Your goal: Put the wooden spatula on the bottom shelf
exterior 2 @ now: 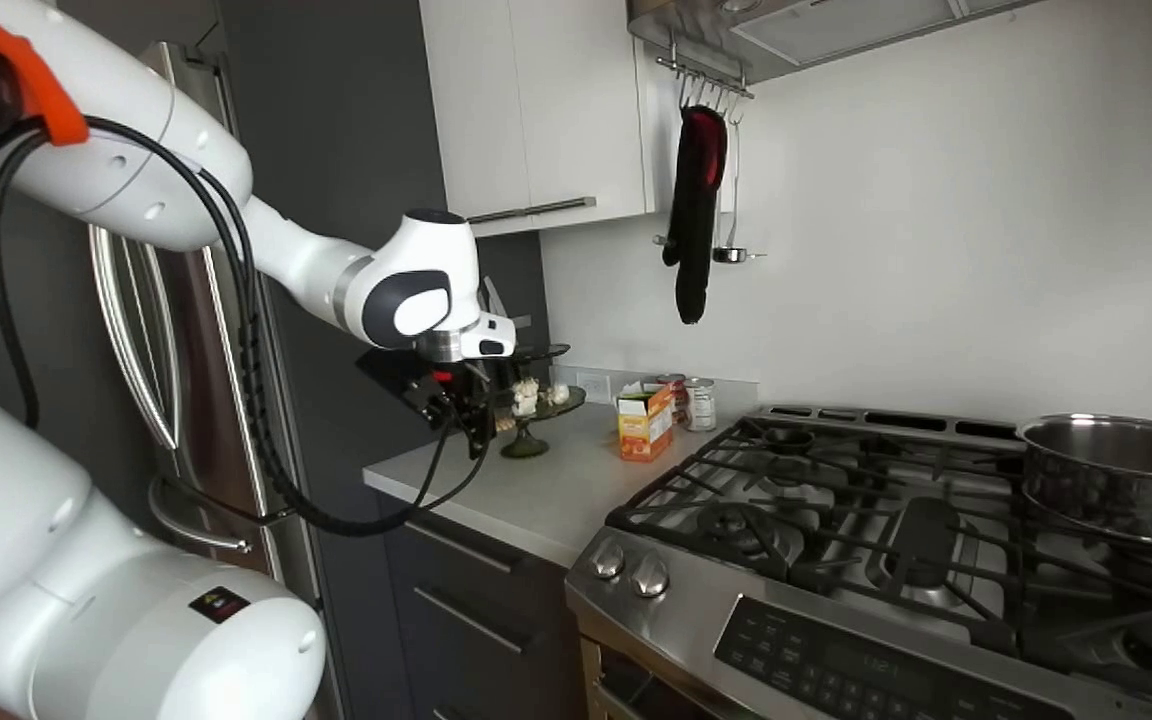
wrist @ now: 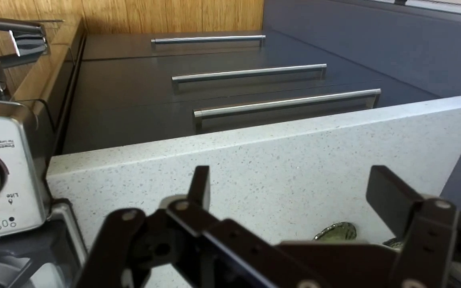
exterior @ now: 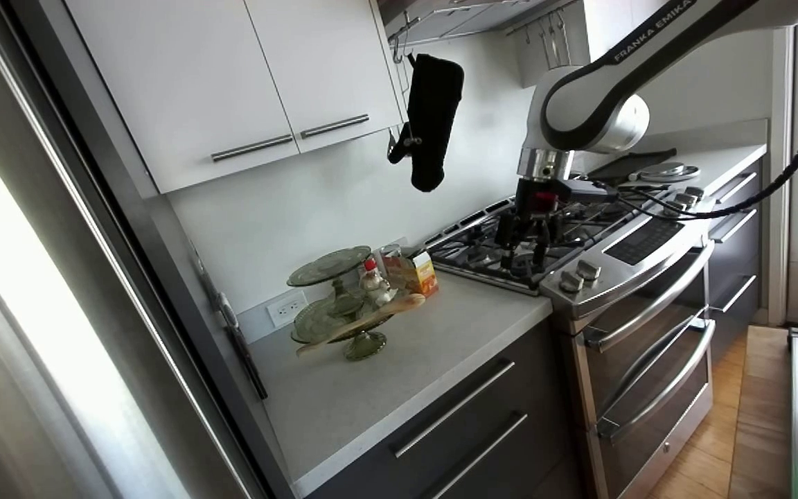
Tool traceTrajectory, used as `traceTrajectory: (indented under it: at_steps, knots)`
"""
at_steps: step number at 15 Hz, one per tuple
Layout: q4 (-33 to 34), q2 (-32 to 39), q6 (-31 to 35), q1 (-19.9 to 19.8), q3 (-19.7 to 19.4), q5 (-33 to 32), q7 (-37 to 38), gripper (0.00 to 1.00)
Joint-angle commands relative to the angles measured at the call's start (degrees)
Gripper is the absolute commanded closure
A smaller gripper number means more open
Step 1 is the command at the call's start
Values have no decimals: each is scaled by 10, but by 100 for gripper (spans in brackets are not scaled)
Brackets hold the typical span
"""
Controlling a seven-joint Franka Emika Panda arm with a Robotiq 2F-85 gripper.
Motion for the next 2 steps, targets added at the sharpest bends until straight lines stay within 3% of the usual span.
traceTrajectory:
  at_steps: [1, 2]
  knots:
    - [-1, 1, 3, 22, -20, -16, 12, 0]
    - [-1, 2, 3, 22, -20, -17, 12, 0]
